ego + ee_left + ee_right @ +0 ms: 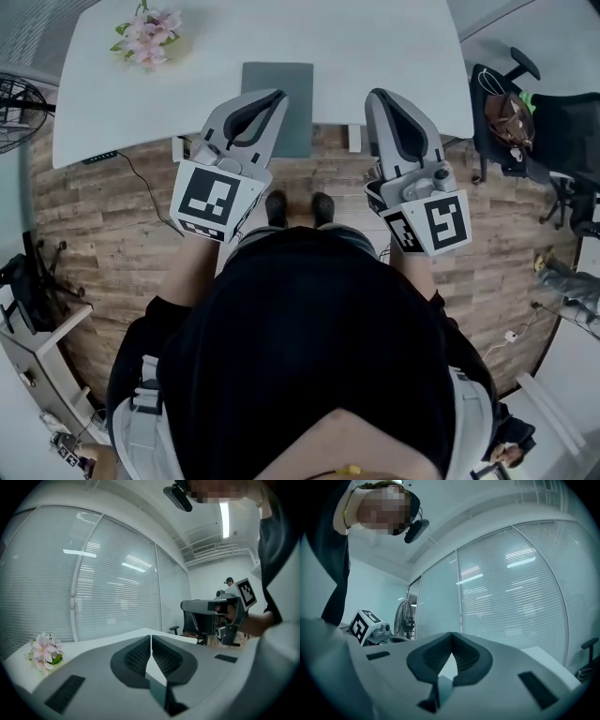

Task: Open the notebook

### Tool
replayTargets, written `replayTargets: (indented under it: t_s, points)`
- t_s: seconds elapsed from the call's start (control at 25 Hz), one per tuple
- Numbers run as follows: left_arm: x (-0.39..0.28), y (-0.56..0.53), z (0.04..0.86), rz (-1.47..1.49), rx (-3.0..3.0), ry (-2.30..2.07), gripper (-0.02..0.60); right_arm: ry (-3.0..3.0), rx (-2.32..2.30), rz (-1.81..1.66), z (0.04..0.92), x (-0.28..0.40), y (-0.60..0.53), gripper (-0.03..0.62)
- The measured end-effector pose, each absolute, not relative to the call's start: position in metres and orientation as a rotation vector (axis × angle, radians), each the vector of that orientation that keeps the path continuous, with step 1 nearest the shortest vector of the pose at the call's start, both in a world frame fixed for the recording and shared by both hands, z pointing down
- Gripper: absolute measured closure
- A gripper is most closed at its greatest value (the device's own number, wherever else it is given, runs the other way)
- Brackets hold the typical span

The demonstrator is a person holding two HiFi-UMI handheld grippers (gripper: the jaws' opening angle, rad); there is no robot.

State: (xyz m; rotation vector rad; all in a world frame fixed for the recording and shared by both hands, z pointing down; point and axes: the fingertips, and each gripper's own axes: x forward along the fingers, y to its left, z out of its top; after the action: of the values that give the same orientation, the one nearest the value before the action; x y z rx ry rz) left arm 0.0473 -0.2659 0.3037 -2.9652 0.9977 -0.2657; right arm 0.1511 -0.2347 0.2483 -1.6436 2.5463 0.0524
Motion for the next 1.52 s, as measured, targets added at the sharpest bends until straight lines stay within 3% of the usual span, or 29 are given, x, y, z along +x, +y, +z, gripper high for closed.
replayTargets:
  t_s: [0.16,0.24,0.32,1.0,1.52]
  points:
    - [0.064,-0.271,0.315,-0.33,-2.934,1.084,0.551,2.562,-1.626,0.048,0.248,0.169,-0.233,0.59]
    - [0.073,-0.275,0.326,-0.369,-2.941,1.118,0.47,2.57,-1.613,0.041,0.25,0.178,-0.233,0.59]
    - [0.079,-0.279,0.34,-0.44,-2.929,1.163,0.441,2.579,-1.599,0.031,0.252,0.186,-0.232,0.591]
    - [0.112,-0.318,0.438,-0.891,-2.73,1.493,0.345,2.644,-1.488,-0.071,0.277,0.23,-0.232,0.589]
    - [0.108,-0.346,0.48,-1.186,-2.499,1.574,0.347,2.69,-1.411,-0.113,0.286,0.246,-0.231,0.59]
